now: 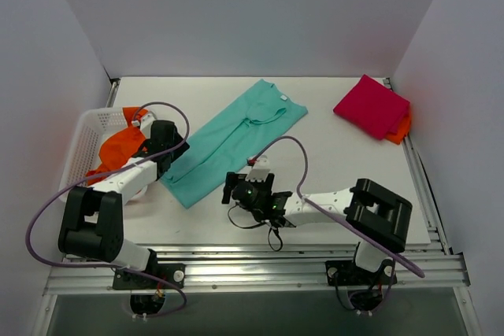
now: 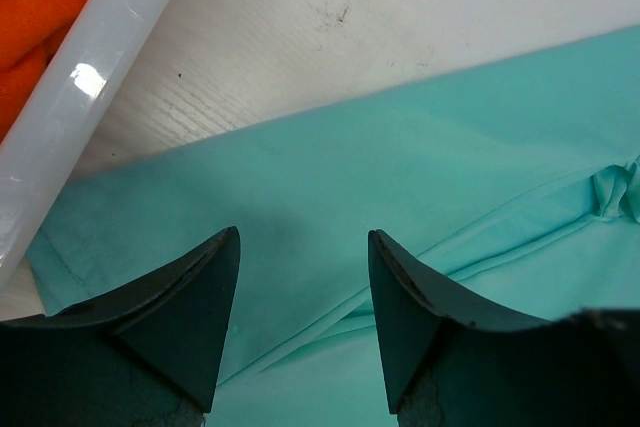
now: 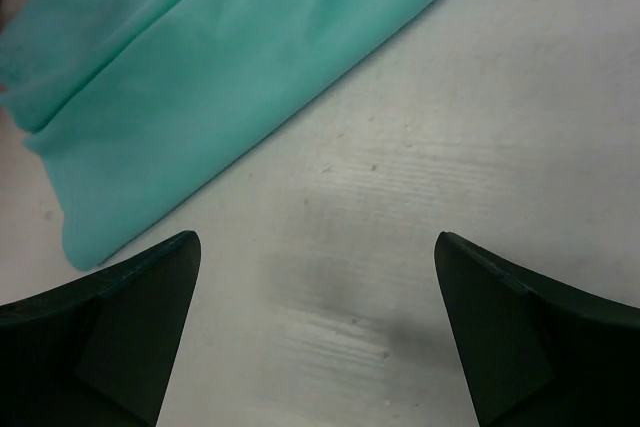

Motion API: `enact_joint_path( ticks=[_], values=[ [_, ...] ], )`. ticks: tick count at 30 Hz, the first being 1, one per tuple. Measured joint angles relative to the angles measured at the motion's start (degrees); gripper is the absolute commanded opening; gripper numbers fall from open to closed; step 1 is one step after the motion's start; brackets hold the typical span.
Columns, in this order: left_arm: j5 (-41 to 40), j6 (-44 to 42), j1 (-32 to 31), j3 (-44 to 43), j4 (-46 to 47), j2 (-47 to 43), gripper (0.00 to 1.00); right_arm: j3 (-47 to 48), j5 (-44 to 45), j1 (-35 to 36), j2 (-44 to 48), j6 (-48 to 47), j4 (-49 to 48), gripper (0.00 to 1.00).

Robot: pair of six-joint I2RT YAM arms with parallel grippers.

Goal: Fold and stack the t-shirts
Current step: Fold the tshirt

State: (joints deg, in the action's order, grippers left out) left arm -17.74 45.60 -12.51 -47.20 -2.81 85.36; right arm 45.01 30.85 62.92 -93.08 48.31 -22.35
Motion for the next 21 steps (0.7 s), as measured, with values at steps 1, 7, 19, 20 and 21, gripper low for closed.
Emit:
enact_joint_path(
  ticks=[1,7,19,20,21],
  values=[
    [0.0,0.0,0.0,0.0,-0.2,-0.3,0.63,0.4,-0.3,1.4,-1.5,1.2,0.0,1.00],
    [0.0,0.0,0.1,0.0,-1.4,-3.5,0.63,7.4,-2.6,4.3,-11.0,6.1,-1.6,1.00],
    [-0.3,0.0,1.0,0.3,-2.9,-7.1,0.63,18.1,-6.3,4.2,-22.4,7.8,-8.0,0.99],
    [-0.3,0.0,1.2,0.4,-2.9,-7.1,0.63,18.9,-6.6,4.1,-22.9,7.8,-8.2,0.98],
    [-0.2,0.0,1.4,0.5,-3.0,-7.1,0.63,19.4,-7.0,3.8,-23.5,7.8,-8.4,0.98]
  ],
)
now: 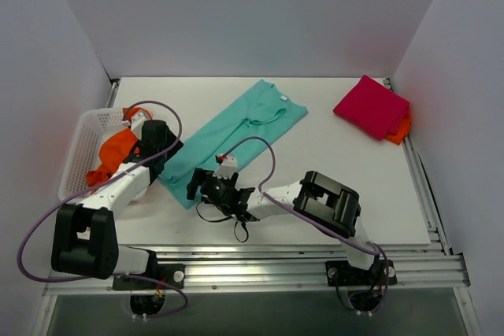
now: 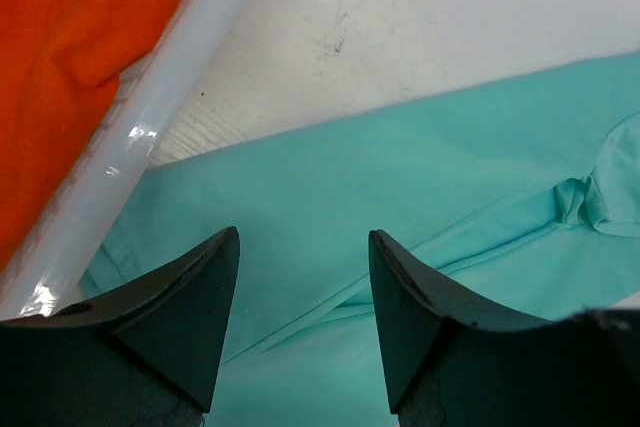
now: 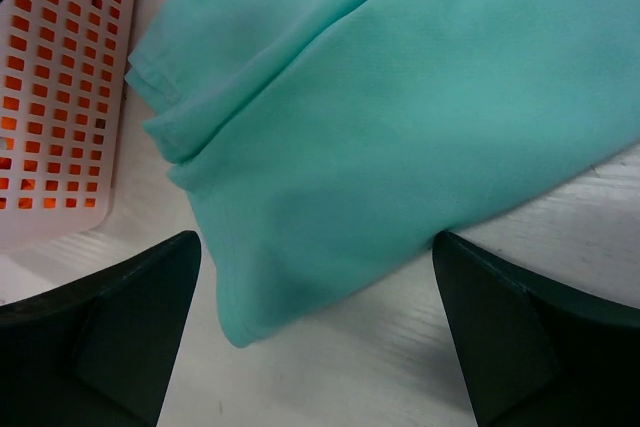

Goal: Fold and stack the t-shirts
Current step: Fold the tshirt

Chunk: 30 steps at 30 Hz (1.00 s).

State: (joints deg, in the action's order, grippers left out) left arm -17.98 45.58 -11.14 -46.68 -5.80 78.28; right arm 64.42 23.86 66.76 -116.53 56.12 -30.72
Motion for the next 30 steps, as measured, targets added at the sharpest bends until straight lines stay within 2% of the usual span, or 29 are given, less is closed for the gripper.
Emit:
enact_joint_path(
  ticks=[3,4,6,7,9,10,11,17,20,24,27,30],
  values=[
    [0.1,0.0,0.8,0.3,0.0,0.0,0.63,1.1,-0.8,-0.3,-1.1,-0.1,-0.8,0.82],
    [0.3,0.0,1.1,0.3,0.0,0.0,0.63,1.2,-1.1,-0.4,-1.4,-0.1,-1.3,0.71],
    [0.5,0.0,1.5,0.3,0.0,0.0,0.63,1.2,-2.1,-0.8,-1.8,-0.1,-1.7,0.59],
    [0.5,0.0,1.7,0.3,0.0,0.0,0.63,1.1,-2.3,-0.9,-2.1,0.0,-2.1,0.44],
    [0.8,0.0,1.9,0.3,0.0,0.0,0.63,1.0,-3.3,-1.4,-2.8,0.3,-2.6,0.26],
    [0.9,0.0,2.0,0.3,0.0,0.0,0.63,1.1,-3.8,-1.8,-3.2,0.5,-2.5,0.07],
    [1.1,0.0,2.1,0.3,0.0,0.0,0.63,1.0,-4.2,-2.1,-3.7,0.5,-3.0,0.00],
    [1.7,0.0,2.5,0.5,0.1,0.0,0.63,0.0,-6.7,-3.8,-4.6,2.0,-5.8,0.00],
    [1.8,0.0,2.7,0.8,0.1,0.0,0.63,-4.2,-5.0,-4.0,-1.6,2.8,-6.3,0.00],
    [2.7,0.1,2.7,1.1,0.1,0.0,0.63,-14.9,1.2,-4.0,9.6,4.9,2.5,0.00],
    [4.2,0.4,2.7,1.2,0.4,0.0,0.63,-22.8,6.6,-3.6,21.0,8.7,13.3,0.00],
    [5.7,0.9,2.4,1.3,0.5,0.0,0.63,-26.2,11.6,-2.9,32.6,14.8,26.3,0.00]
  ],
)
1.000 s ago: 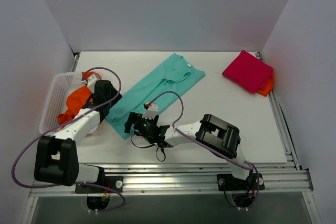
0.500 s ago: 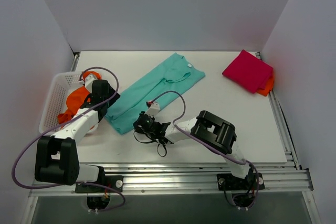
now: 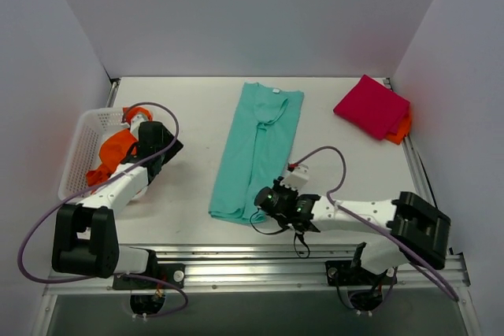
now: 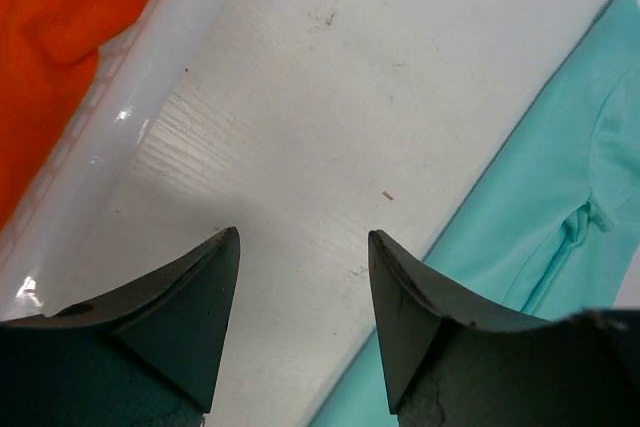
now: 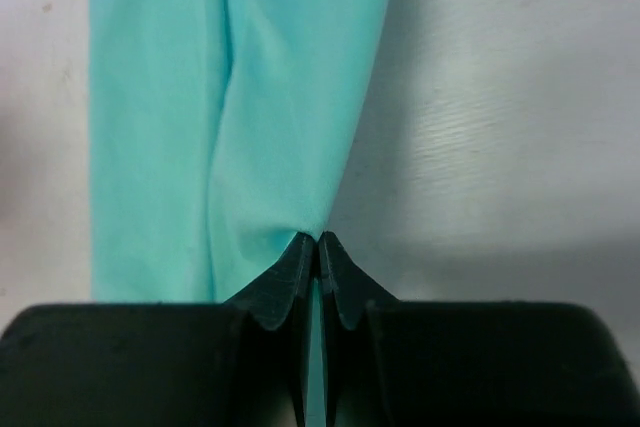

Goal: Fold and stack the t-shirts
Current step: Fold the tshirt

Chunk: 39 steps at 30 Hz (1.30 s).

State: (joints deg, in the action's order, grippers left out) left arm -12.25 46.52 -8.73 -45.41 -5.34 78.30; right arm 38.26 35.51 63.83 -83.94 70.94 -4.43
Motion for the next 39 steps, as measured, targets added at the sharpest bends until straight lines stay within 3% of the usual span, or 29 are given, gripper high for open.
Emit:
enact_joint_path(
  ticks=[2,3,4,6,8,11,13,16,19,22,23,24,25,28,32,39],
  values=[
    [0.9,0.8,-0.7,0.0,0.0,0.0,0.62,-0.2,2.6,0.8,6.0,4.8,7.5,0.03],
    [1.1,1.1,-1.4,0.0,0.0,0.1,0.62,-0.2,3.6,1.1,8.5,7.3,10.9,0.13],
    [1.1,1.2,-2.2,0.0,0.0,0.2,0.62,-0.2,4.7,1.3,10.9,9.8,14.4,0.24],
    [0.8,1.4,-5.7,0.0,0.0,0.4,0.62,-0.2,6.6,1.7,14.5,14.3,20.9,0.65],
    [0.2,1.4,-9.9,-0.1,-0.2,0.7,0.62,-0.2,8.8,1.9,17.3,17.7,27.2,0.82],
    [-1.1,1.3,-16.2,-0.5,-0.7,1.2,0.63,-0.2,12.0,1.9,20.0,22.0,35.3,0.93],
    [-2.3,1.2,-20.1,-0.6,-1.1,1.4,0.63,0.1,13.9,1.9,21.1,24.3,40.1,0.93],
    [-3.5,1.3,-23.4,-0.6,-1.2,2.1,0.63,1.4,17.1,1.9,21.8,24.9,44.2,0.92],
    [-4.5,1.2,-24.2,-0.9,-0.6,4.3,0.63,2.2,20.5,1.9,21.9,19.5,41.2,0.90],
    [-5.6,0.3,-24.3,-3.5,-0.4,9.2,0.63,2.1,22.4,1.0,21.9,8.0,31.4,0.75],
    [-5.5,-0.4,-24.2,-5.1,-0.2,11.1,0.63,2.2,22.0,-0.2,21.8,2.7,26.5,0.36],
    [-5.4,-0.9,-24.0,-7.1,0.0,13.2,0.63,2.1,21.5,-1.7,21.5,-1.3,22.6,0.06],
    [-5.0,-1.8,-23.8,-9.4,0.5,15.4,0.63,1.9,19.8,-5.0,20.9,-6.9,16.3,0.00],
    [-1.5,-4.7,-23.0,-17.2,3.8,21.6,0.63,2.4,12.5,-16.2,16.6,-17.6,2.0,0.00],
    [4.2,-8.0,-21.9,-26.7,6.8,27.4,0.63,10.8,1.5,-29.2,0.7,-27.3,-6.7,0.00],
    [13.4,-10.2,-19.4,-43.8,8.7,40.0,0.63,28.9,-13.6,-39.8,-25.9,-33.2,-13.4,0.00]
  ],
)
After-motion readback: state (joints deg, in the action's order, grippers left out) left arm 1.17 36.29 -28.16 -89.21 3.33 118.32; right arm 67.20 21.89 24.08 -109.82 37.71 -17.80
